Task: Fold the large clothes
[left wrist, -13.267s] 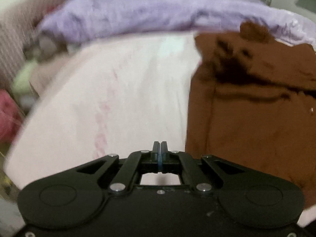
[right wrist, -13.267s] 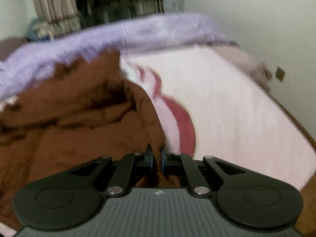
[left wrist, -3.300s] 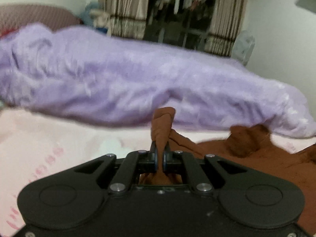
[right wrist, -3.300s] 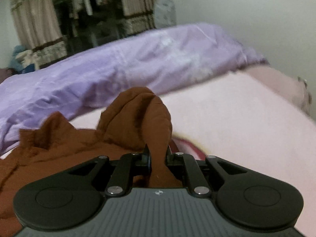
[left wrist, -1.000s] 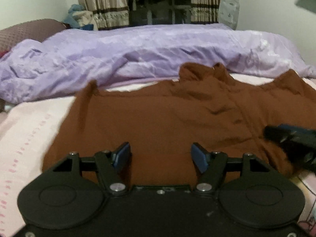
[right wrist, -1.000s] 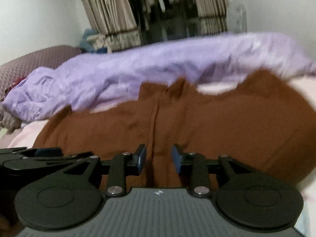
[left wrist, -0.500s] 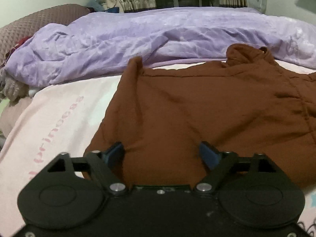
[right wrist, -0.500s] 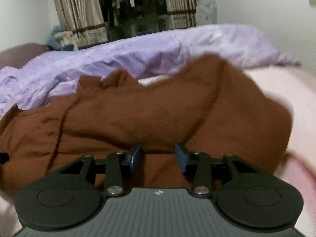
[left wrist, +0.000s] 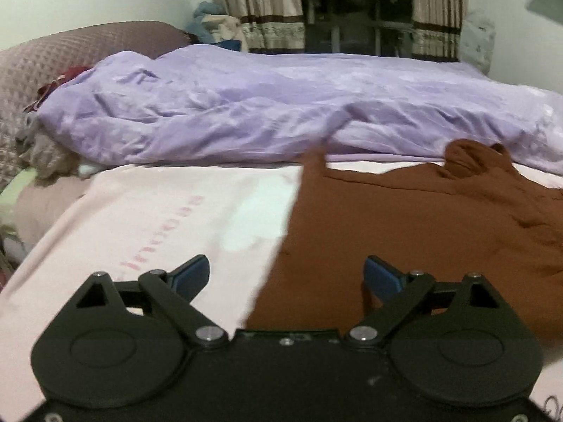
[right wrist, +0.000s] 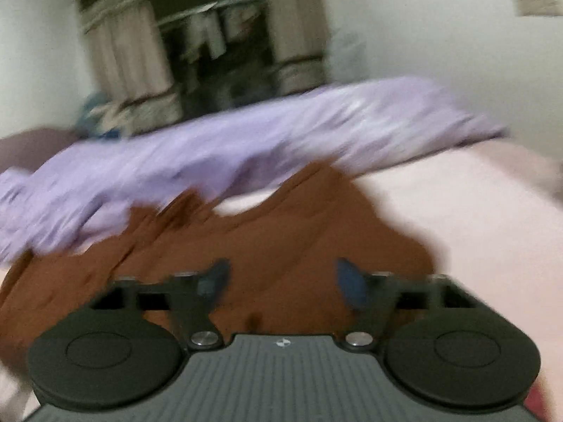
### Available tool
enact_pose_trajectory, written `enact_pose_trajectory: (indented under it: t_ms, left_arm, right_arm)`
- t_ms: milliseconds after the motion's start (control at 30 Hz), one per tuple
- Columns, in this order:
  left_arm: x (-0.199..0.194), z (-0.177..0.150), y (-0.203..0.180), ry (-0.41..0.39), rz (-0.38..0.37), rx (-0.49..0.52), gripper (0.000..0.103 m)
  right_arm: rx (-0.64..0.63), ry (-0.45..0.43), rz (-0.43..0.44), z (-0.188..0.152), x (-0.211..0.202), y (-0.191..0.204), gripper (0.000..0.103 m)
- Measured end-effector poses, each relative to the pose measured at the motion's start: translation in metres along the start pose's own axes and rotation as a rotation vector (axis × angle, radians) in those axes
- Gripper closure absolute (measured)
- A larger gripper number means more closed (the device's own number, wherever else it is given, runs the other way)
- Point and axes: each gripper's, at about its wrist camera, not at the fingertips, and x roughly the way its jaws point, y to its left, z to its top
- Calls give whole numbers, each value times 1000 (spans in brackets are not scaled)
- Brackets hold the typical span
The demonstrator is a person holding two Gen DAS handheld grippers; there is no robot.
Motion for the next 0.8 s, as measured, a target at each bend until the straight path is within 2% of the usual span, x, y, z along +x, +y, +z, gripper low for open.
enact_pose_trajectory:
  t_ms: [67, 133, 200, 267, 367, 433, 500, 533, 633, 733, 767, 800]
  left_arm:
    - [9, -3, 12, 38, -22, -28, 7]
    - [22, -7, 17, 99, -44, -59, 7]
    - [29, -14, 18, 124, -69, -83, 7]
    - [34, -19, 19, 134, -77, -112, 5]
    - [37, -19, 27, 160, -105, -151, 3]
    - [33, -18, 36, 187, -149, -188, 4]
    - [24, -22, 44, 185, -255, -223, 4]
    - [22, -23, 44, 184, -286, -217, 3]
    - [24, -22, 29, 188, -259, -148, 3]
    - [35, -20, 16, 186, -269, -122, 0]
    - [40, -18, 12, 187, -265, -116, 0]
    - [45, -17, 11, 177, -273, -112, 6]
  right_arm:
    - [44, -16, -53, 5, -7, -18, 2]
    - [81, 39, -80, 5, 0, -35, 1]
    - [134, 107, -99, -1, 11, -48, 1]
    - [194, 180, -75, -12, 26, -60, 1]
    - [340, 197, -12, -27, 42, -81, 0]
    - [435, 195, 38, -30, 48, -95, 0]
    - [460, 200, 52, -29, 50, -98, 0]
    - [461, 206, 55, -27, 51, -98, 0]
    - [472, 214, 69, -27, 53, -95, 0]
    - [448, 237, 117, -24, 57, -87, 1]
    - [423, 246, 121, -23, 60, -82, 7]
    - [393, 253, 108, -21, 63, -76, 25]
